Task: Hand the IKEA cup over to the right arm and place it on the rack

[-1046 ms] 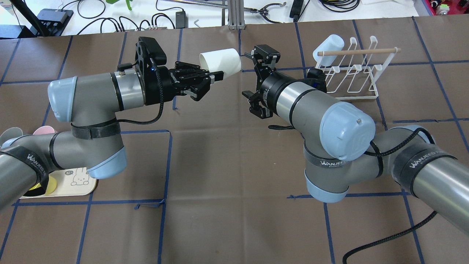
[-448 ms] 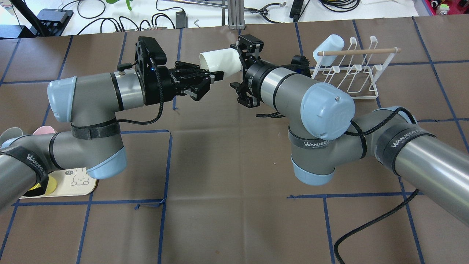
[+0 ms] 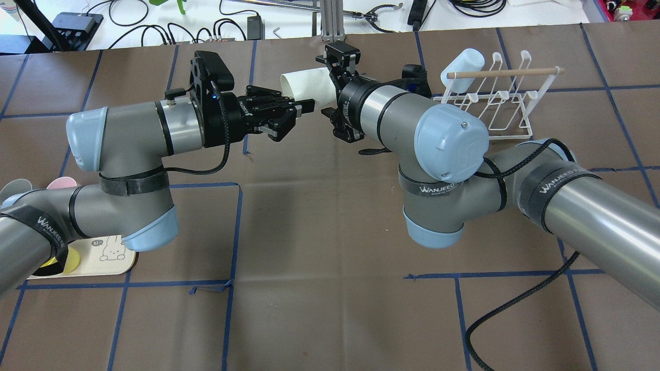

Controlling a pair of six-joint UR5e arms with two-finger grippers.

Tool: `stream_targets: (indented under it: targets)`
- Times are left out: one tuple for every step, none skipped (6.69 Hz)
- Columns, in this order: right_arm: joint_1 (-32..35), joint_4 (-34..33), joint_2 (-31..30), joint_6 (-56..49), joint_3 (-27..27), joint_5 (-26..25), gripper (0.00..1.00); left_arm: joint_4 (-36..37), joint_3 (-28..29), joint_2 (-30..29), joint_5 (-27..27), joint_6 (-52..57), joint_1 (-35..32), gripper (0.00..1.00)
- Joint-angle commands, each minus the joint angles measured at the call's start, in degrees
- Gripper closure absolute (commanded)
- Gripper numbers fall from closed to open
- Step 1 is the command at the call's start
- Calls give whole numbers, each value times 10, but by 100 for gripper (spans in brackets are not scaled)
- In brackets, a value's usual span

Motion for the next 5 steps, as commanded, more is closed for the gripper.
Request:
stream_targets:
  targets:
    - [5,0,5,-1,-3,0,4,0,0,0,0,0,0,96]
    - [7,0,9,0,-4,0,4,0,0,0,0,0,0,96]
    - [10,0,9,1,-4,0,6,0,0,0,0,0,0,96]
    - [10,0,9,1,-5,1,7,0,0,0,0,0,0,96]
    - [10,0,9,1,-7,1,15,1,0,0,0,0,0,96]
